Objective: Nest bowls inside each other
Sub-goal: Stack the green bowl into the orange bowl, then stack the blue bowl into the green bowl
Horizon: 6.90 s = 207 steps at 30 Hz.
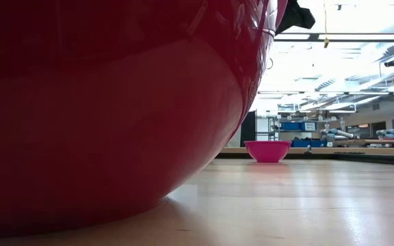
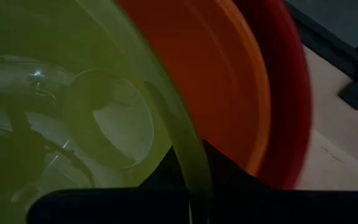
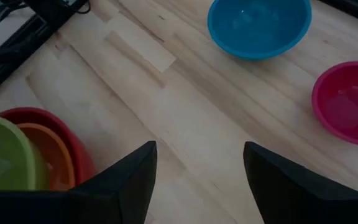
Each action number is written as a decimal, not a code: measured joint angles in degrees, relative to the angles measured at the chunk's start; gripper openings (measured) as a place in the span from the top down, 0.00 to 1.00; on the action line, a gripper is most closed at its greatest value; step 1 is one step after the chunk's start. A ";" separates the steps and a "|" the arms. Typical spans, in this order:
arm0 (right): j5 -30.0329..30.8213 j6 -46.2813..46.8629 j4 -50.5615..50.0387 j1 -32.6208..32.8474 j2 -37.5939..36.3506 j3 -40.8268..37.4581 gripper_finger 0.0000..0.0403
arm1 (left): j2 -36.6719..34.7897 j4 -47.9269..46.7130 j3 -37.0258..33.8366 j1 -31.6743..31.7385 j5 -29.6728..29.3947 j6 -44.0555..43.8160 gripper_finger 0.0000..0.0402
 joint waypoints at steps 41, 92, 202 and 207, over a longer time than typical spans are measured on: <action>-0.22 -4.68 3.87 3.22 0.07 0.00 0.39 | 4.06 -7.48 14.26 1.70 2.97 -9.76 0.43; 0.85 -5.31 11.67 -2.72 -2.34 -5.35 0.50 | -33.63 31.50 -33.40 46.49 12.85 -5.88 0.57; -6.23 -14.58 12.48 -7.73 -2.29 -5.53 0.51 | -5.60 20.76 -15.39 58.82 1.41 17.25 0.98; -6.23 -14.58 12.33 -7.73 -2.29 -5.53 0.51 | -7.20 18.28 -15.39 58.40 1.32 16.97 0.98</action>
